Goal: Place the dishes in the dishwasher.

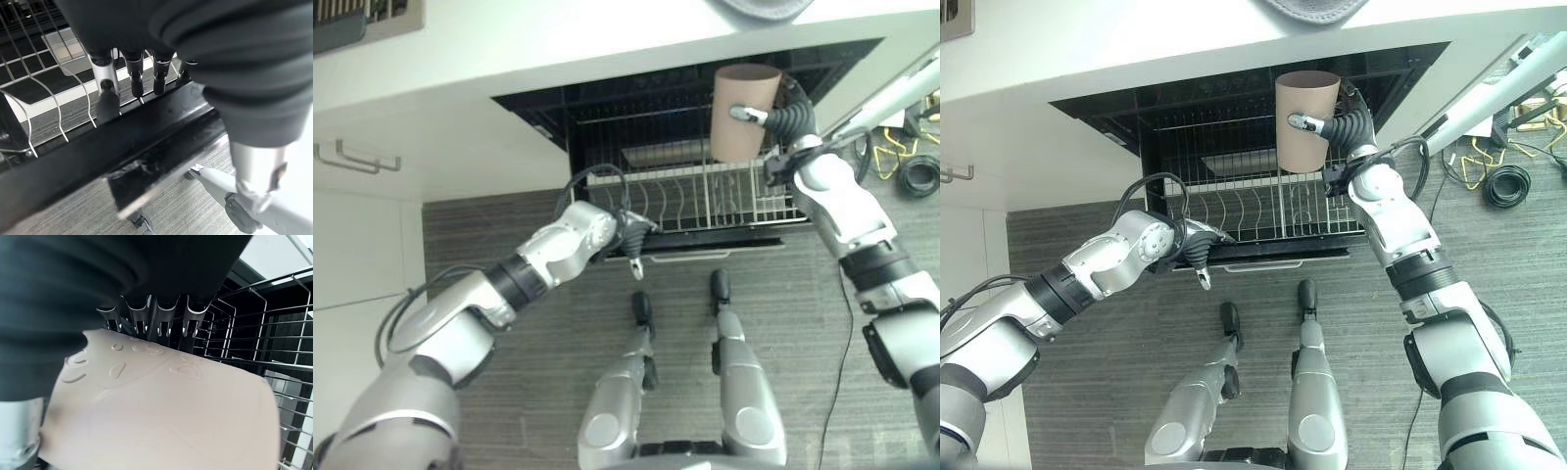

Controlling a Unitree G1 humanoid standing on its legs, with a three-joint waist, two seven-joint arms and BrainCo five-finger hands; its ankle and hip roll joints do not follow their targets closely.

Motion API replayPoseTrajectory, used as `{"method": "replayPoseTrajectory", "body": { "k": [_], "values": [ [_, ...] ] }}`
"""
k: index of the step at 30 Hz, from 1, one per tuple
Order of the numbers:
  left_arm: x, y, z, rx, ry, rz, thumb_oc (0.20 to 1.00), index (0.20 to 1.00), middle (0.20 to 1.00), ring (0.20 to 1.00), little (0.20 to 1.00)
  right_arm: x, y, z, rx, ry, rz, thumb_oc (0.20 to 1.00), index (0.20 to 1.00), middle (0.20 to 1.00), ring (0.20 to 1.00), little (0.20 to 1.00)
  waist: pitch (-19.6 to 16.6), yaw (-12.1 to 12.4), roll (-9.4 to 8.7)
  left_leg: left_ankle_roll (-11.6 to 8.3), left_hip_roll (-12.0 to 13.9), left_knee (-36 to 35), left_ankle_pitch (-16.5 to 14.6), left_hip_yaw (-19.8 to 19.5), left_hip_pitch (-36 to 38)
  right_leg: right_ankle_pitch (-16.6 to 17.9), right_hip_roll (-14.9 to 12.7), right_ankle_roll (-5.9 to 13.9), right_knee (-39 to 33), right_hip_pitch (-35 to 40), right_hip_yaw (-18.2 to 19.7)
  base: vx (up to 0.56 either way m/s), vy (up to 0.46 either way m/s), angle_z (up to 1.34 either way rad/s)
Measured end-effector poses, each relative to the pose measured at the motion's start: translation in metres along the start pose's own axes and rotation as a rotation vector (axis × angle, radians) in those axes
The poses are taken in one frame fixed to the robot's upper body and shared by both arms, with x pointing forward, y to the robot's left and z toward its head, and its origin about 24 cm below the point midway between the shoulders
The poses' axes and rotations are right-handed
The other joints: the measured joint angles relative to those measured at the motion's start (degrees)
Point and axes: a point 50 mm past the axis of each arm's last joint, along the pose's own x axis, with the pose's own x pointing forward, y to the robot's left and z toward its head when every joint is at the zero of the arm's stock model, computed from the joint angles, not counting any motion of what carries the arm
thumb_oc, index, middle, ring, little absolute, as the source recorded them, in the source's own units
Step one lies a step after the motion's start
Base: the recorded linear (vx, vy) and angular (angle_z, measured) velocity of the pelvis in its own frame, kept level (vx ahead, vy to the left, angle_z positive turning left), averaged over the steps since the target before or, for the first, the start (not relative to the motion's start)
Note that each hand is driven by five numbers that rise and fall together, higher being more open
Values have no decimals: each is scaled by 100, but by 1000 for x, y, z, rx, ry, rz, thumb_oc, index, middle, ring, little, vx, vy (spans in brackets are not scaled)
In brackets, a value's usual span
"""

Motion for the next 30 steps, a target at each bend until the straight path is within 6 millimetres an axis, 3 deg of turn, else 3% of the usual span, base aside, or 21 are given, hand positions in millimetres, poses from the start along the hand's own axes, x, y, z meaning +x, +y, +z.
{"method": "replayPoseTrajectory", "body": {
  "k": [9,14,21,30],
  "values": [
    [-12,20,13,106,-22,-4,1000,1000,1000,1000,1000,8,8,-20,-15,106,-28,200,200,200,200,200,2,81,-3,3,-21,1,46,-109,-260,5,-49,-5,1,-201,-125,-5,9,7],
    [-22,31,19,155,-28,-4,1000,1000,1000,1000,1000,12,-3,-33,12,182,-103,200,200,200,200,200,0,166,0,8,-42,1,58,-108,-409,9,-65,-2,1,-349,-131,0,0,0],
    [-33,43,22,197,-28,11,1000,1000,1000,1000,1000,28,-20,-3,23,128,-195,200,200,200,200,200,3,328,19,-11,-28,3,84,-133,-575,22,-69,-12,1,-501,-158,0,1,0],
    [-43,40,15,194,-22,-13,1000,1000,1000,1000,1000,28,-24,-3,21,134,-242,200,200,200,200,200,6,345,50,-16,-38,4,88,-133,-577,22,-81,-12,1,-503,-165,0,0,0]
  ]
}}
